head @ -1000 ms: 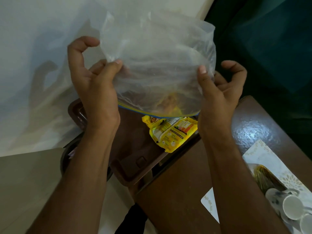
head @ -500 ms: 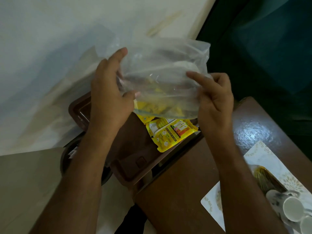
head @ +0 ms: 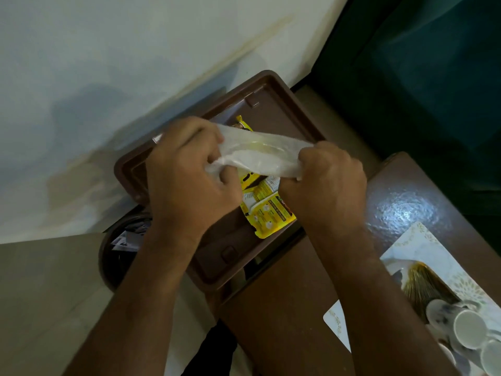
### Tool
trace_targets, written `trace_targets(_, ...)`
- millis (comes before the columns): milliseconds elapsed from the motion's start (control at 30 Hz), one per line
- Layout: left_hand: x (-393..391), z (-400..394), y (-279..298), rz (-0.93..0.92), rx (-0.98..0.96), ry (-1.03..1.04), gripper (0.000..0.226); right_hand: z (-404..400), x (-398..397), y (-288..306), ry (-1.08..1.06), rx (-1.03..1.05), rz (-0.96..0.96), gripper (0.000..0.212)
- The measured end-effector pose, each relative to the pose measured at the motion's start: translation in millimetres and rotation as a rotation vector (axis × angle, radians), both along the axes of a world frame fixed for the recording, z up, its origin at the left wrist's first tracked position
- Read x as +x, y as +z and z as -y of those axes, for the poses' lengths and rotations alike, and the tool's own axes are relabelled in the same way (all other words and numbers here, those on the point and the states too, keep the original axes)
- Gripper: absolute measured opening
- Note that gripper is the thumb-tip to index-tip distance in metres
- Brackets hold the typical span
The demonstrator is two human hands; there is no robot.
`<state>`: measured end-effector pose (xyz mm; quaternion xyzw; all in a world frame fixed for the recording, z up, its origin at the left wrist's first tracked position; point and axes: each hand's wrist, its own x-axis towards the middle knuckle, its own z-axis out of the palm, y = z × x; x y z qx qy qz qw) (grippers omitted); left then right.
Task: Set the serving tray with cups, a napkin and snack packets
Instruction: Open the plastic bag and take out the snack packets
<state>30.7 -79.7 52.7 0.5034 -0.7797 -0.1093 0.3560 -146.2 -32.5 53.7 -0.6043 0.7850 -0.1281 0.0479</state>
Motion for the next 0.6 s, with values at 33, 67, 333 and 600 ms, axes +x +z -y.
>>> trace_targets(33, -1.1, -5.1, -3.7, 0.002, 0.029, -0.009, 0.015, 1.8, 1.0, 3.1, -0.054, 0.086, 0.062, 0.014)
trace_targets(67, -2.9, -11.2, -8.8, -0.004, 0.058, -0.018, 0.015, 1.7, 0.7, 4.1, -0.113, 0.139, 0.119, 0.016)
trace_targets(333, -37.1, -68.7, -14.3, -0.26, 0.737, 0.034, 0.068, -0.4, 18.0, -15.5, -0.53, -0.166, 1.248, 0.045)
trace_targets(600, -37.5, -46.8, -15.2, -0.721, 1.134, 0.198, 0.066, -10.6, 40.8, -21.5, -0.911, -0.186, 2.15, 0.048)
